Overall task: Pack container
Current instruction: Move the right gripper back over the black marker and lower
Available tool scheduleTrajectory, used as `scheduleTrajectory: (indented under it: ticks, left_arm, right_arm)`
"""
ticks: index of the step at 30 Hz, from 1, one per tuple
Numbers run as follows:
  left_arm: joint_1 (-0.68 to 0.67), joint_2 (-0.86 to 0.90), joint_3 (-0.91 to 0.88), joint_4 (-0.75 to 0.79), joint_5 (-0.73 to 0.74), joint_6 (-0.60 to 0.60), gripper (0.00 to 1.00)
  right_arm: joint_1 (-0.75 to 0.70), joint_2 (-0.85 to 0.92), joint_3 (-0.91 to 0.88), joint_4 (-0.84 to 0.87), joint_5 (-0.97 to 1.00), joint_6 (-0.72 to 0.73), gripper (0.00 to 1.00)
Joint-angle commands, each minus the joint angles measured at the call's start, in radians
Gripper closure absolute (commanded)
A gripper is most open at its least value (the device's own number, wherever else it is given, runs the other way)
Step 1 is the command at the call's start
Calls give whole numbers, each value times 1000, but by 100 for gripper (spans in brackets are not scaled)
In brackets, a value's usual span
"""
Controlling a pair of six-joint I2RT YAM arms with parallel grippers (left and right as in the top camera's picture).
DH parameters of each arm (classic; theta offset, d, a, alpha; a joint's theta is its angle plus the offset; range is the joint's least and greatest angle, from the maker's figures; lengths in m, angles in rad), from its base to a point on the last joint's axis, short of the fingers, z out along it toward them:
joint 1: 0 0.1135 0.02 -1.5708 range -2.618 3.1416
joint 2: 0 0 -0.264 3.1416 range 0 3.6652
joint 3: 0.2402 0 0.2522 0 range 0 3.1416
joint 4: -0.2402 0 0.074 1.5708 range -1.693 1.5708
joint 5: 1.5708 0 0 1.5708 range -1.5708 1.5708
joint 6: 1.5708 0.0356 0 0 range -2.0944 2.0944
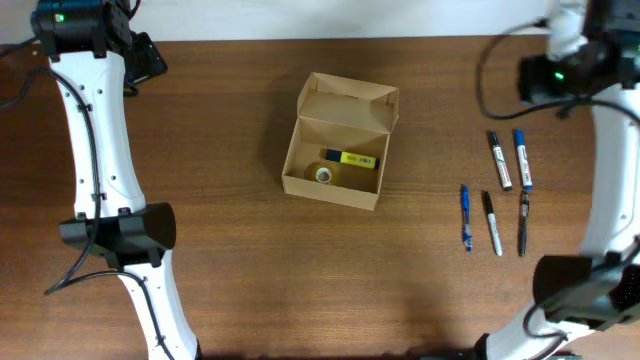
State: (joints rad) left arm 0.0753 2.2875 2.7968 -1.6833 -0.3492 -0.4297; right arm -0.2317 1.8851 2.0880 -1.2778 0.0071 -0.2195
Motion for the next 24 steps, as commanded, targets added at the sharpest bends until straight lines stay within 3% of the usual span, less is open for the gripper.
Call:
scheduleTrajectory:
  ticks: [1, 12, 16, 24]
  left_arm:
    - [4, 5, 16, -2, -14, 5, 0]
    - [4, 5, 16, -2, -14, 5, 0]
    - [4, 5, 16, -2, -14, 5, 0]
    - [4, 5, 16, -2, -14, 5, 0]
  right_arm:
    - [-35, 71, -94, 26, -44, 37, 29]
    - [-32, 315, -159, 45, -44, 2, 32]
    - [-29, 367, -159, 43, -48, -32, 44]
    - [-25, 423, -159, 66, -40, -85, 44]
